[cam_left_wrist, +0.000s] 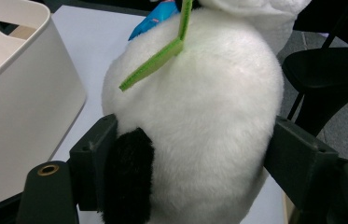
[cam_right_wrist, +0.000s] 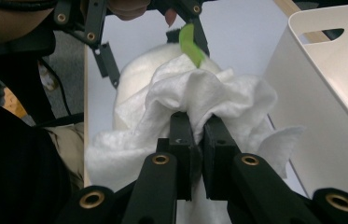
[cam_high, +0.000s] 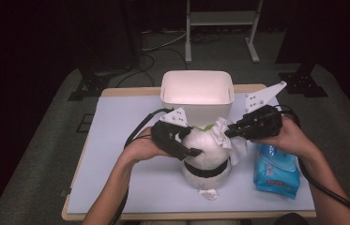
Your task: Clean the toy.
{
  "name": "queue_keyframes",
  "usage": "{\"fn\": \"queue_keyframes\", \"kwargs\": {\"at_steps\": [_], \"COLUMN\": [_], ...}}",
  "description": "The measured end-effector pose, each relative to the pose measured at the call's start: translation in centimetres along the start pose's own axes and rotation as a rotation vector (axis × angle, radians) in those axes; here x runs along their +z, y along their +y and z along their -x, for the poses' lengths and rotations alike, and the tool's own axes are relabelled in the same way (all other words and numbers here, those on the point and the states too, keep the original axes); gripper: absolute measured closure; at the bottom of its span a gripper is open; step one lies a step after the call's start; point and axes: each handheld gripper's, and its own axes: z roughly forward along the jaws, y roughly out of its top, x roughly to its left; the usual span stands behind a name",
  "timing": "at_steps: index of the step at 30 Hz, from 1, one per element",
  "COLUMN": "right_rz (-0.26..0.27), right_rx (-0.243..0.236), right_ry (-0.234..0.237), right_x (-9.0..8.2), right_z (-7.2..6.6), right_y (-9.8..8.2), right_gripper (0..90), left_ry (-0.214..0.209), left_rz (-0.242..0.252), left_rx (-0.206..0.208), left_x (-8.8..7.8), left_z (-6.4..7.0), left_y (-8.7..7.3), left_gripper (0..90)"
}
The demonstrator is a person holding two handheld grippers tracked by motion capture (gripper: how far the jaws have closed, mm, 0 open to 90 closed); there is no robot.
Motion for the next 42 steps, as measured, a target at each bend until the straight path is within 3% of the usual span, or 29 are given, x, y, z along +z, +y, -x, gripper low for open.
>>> {"fn": "queue_keyframes", "kwargs": {"at_steps": [5, 9, 15, 22, 29, 34, 39, 42], "right_rz": [-0.043, -0.068, -0.051, -0.037, -0.035, -0.034, -0.026, -0.024], "right_rx": [-0.020, -0.019, 0.015, 0.034, 0.035, 0.030, 0.031, 0.027], "right_ry": [-0.001, -0.005, 0.007, 0.004, 0.013, 0.022, 0.028, 0.022], "right_x": [0.7, 1.1, 1.1, 0.8, 0.6, 0.6, 0.7, 0.6], "right_z": [0.0, 0.1, 0.6, 0.8, 0.5, 0.4, 0.4, 0.4], "right_y": [1.1, 0.8, -0.4, -1.5, -2.2, -2.3, -2.4, -2.4], "right_gripper": [83.2, 83.3, 83.5, 84.0, 84.1, 84.1, 84.1, 84.0], "left_ry": [0.004, -0.002, -0.001, -0.007, -0.068, -0.101, -0.125, -0.133], "left_rz": [-0.015, -0.009, -0.009, -0.021, -0.032, -0.044, -0.016, 0.016], "left_rx": [0.004, 0.001, 0.005, -0.019, -0.043, -0.032, -0.050, -0.060], "left_x": [0.1, 0.3, 0.5, 0.7, 1.5, 1.9, 2.4, 2.2], "left_z": [0.0, 0.0, -0.1, -0.5, -1.0, -1.2, -1.5, -1.6], "left_y": [0.2, 0.1, 0.0, -0.6, -1.6, -1.9, -2.4, -2.6], "left_gripper": [23.7, 22.6, 17.8, 15.4, 11.9, 10.1, 9.5, 21.1]}}
